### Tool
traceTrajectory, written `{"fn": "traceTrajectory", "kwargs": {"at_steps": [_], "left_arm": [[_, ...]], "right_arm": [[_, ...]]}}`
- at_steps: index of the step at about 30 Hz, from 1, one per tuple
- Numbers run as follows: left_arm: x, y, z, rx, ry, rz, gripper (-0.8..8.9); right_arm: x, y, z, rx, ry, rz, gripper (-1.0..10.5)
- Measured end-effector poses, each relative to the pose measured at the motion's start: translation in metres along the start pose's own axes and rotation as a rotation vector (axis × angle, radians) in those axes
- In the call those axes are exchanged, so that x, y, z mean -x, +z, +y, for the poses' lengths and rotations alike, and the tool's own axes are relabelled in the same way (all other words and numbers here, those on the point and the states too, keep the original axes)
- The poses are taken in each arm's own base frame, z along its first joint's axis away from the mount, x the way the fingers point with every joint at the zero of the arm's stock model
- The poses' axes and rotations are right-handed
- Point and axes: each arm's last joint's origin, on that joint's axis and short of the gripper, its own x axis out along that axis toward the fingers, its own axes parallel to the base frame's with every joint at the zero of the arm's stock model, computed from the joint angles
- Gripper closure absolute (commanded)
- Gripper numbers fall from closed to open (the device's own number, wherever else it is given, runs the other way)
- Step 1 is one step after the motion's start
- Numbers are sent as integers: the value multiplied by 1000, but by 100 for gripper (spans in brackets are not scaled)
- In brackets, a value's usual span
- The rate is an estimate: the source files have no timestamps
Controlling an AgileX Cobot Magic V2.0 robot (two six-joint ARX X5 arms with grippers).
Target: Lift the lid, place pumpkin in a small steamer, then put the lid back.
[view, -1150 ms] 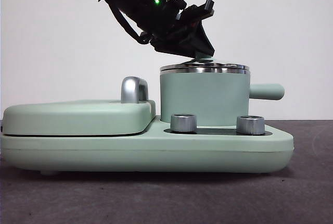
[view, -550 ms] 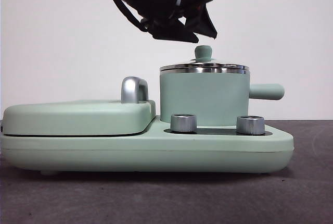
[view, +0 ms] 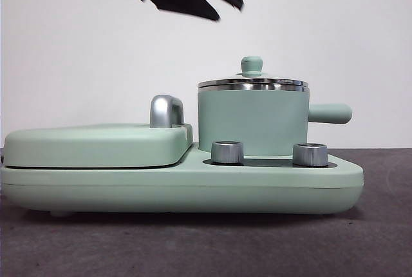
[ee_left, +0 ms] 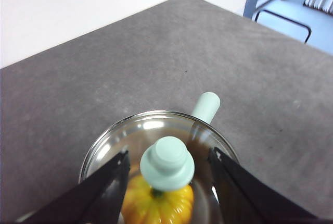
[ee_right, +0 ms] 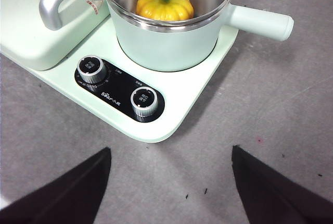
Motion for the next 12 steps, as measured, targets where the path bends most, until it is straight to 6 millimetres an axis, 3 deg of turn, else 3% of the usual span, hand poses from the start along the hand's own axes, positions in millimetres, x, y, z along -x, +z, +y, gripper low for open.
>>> {"fn": "traceTrajectory", "kwargs": {"at_steps": [5,12], "left_arm": [[32,7,2,113,25,35,560],[63,0,5,162,57,85,560]], "right_arm": [[-2,2,0,0,1,-10,590],[-18,16,2,1,54,-38,590]]}}
